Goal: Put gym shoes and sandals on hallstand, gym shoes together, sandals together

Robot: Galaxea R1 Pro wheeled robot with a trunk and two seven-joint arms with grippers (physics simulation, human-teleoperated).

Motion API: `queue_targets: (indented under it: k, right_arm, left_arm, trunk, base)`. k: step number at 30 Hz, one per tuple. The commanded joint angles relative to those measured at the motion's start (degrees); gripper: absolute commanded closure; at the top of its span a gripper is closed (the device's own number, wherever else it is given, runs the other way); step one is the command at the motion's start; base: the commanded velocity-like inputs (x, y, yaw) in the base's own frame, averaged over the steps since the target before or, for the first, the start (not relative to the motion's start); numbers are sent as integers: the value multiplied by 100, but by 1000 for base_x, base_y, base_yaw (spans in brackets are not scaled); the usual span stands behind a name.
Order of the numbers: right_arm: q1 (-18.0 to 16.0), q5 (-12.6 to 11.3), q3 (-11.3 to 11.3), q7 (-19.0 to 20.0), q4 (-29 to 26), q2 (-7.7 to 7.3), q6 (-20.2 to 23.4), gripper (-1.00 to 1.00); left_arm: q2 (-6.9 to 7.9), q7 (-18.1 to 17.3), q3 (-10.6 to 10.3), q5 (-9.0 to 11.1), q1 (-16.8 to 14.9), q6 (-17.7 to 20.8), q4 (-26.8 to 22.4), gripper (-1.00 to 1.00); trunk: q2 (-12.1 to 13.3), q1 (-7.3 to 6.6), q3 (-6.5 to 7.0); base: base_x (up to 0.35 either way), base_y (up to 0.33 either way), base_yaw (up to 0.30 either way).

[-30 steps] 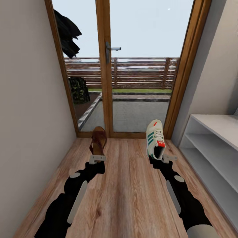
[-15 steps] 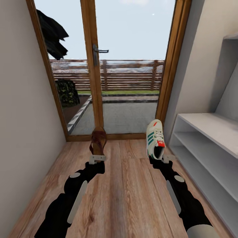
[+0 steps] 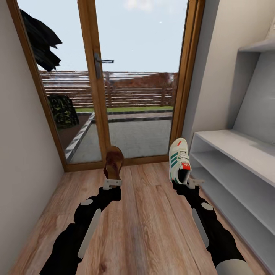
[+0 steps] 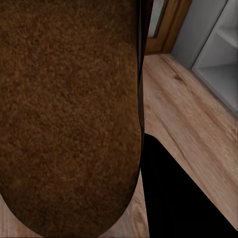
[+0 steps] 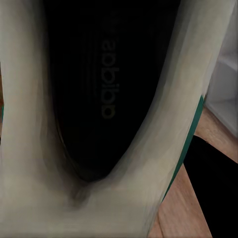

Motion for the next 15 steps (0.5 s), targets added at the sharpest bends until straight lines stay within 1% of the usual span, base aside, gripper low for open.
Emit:
queue_targets:
  k: [1, 11, 15]
  right_arm:
    - [-3, -51, -5, 8, -9, 1, 32, 100]
    - [-1, -51, -5, 8, -9, 1, 34, 100]
    - [-5, -51, -5, 8, -9, 1, 34, 100]
  left_arm:
    - [-1, -12, 4, 19, -2, 31, -5, 100]
    - [-1, -13, 4, 20, -2, 30, -4, 100]
    - [-1, -12, 4, 20, -2, 26, -4, 100]
  trunk:
    - [-2, 1, 1]
    - [-2, 1, 68]
    - [-2, 1, 95]
  base:
    - [228, 250, -223]
    - [263, 237, -223]
    - [204, 113, -223]
